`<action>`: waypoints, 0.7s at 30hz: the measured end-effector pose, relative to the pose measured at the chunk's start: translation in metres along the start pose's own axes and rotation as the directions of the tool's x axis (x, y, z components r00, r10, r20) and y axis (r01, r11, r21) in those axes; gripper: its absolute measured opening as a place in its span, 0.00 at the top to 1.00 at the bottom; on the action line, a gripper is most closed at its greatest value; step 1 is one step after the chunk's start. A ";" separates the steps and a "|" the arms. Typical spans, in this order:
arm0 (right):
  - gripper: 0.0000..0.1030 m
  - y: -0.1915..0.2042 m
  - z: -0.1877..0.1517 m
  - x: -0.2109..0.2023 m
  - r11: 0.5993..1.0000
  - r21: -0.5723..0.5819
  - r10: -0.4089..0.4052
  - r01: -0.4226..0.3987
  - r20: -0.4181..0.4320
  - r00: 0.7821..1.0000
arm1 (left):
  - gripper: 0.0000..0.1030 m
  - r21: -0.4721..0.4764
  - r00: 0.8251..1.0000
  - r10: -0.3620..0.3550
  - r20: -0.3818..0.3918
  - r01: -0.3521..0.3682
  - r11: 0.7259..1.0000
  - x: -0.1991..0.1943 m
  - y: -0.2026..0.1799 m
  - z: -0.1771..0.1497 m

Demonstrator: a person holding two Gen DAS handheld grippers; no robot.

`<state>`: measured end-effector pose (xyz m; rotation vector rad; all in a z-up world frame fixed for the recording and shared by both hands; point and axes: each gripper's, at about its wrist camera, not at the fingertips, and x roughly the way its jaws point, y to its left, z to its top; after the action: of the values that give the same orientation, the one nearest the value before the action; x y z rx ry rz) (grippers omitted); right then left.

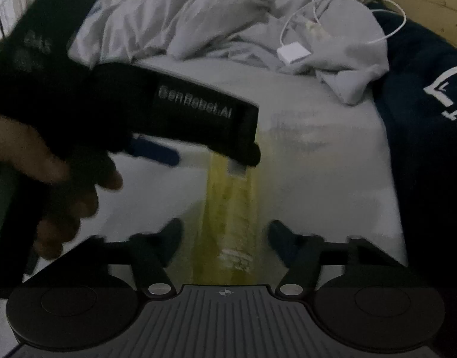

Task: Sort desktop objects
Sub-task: 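Close the left gripper on the yellow bottle while the right tool hovers above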

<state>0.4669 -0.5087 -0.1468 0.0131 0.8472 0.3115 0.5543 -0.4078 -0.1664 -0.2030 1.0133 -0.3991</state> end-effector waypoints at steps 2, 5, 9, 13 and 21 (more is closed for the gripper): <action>0.43 0.002 -0.001 0.001 1.000 -0.012 -0.003 0.003 0.006 1.000 | 0.12 0.005 1.000 -0.001 -0.003 0.001 1.000 0.003 -0.002 0.001; 0.55 0.004 -0.001 -0.001 1.000 -0.014 -0.010 0.010 0.021 1.000 | 0.16 0.007 1.000 -0.015 -0.002 0.015 1.000 0.005 -0.004 0.000; 0.57 0.011 -0.003 -0.002 1.000 -0.013 0.004 -0.004 0.026 1.000 | 0.33 -0.005 0.999 -0.050 -0.007 0.050 0.999 0.007 -0.002 0.000; 0.57 0.019 -0.005 -0.002 1.000 -0.012 0.019 -0.018 0.032 0.999 | 0.49 -0.058 0.996 -0.089 -0.010 0.089 0.994 0.005 0.008 -0.001; 0.57 0.034 -0.009 -0.004 0.999 -0.011 0.047 -0.047 0.044 0.998 | 0.53 -0.129 0.990 -0.139 -0.001 0.137 0.982 -0.017 0.033 -0.012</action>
<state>0.4487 -0.4781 -0.1451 0.0310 0.8025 0.3585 0.5442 -0.3703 -0.1710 -0.3893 1.0390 -0.4613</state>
